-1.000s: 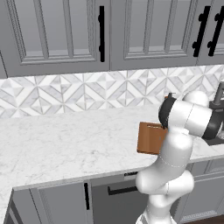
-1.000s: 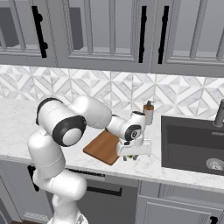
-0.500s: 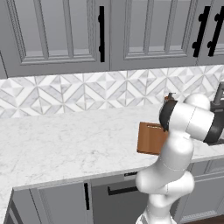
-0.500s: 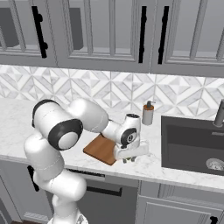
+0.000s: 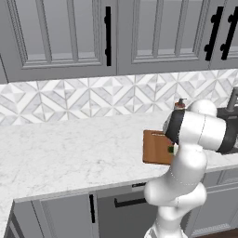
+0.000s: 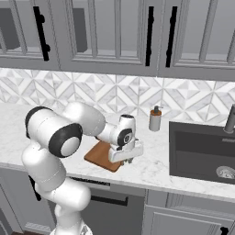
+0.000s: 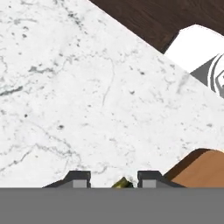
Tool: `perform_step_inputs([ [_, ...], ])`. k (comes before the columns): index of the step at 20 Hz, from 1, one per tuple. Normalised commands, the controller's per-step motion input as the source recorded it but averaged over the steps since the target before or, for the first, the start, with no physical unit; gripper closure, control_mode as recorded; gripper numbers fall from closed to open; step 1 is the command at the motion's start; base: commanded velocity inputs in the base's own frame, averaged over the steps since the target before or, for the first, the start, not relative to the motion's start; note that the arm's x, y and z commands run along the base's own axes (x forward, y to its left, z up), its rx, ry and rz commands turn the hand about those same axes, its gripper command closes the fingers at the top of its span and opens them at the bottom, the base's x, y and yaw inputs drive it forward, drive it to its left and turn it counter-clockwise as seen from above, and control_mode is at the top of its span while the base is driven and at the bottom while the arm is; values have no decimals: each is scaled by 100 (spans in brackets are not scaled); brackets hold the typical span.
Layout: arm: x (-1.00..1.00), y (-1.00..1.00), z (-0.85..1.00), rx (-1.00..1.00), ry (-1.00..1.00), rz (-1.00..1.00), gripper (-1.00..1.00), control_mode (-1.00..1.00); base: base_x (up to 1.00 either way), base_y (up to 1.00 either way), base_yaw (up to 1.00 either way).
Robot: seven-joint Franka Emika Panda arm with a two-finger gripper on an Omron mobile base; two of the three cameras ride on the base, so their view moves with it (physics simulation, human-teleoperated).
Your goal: Pick up the sponge from the counter and clean the cutting board by briefly scrubbing or pressing down on the cutting board. Once finished, release the sponge.
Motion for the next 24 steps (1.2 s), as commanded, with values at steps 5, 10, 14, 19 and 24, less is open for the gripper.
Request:
perform_step_inputs([
  [5, 64, 100, -28, -20, 0, -22, 100, -100, 0, 0, 0],
  [10, 21, 100, -3, -18, 0, -18, 100, -100, 0, 0, 0],
  [14, -6, 91, 36, -11, 0, -9, 100, -100, 0, 0, 0],
  [19, 19, 98, -44, -26, 17, -6, 100, -100, 0, 0, 0],
  [24, 32, 100, -100, -43, 29, -8, 100, -100, 0, 0, 0],
])
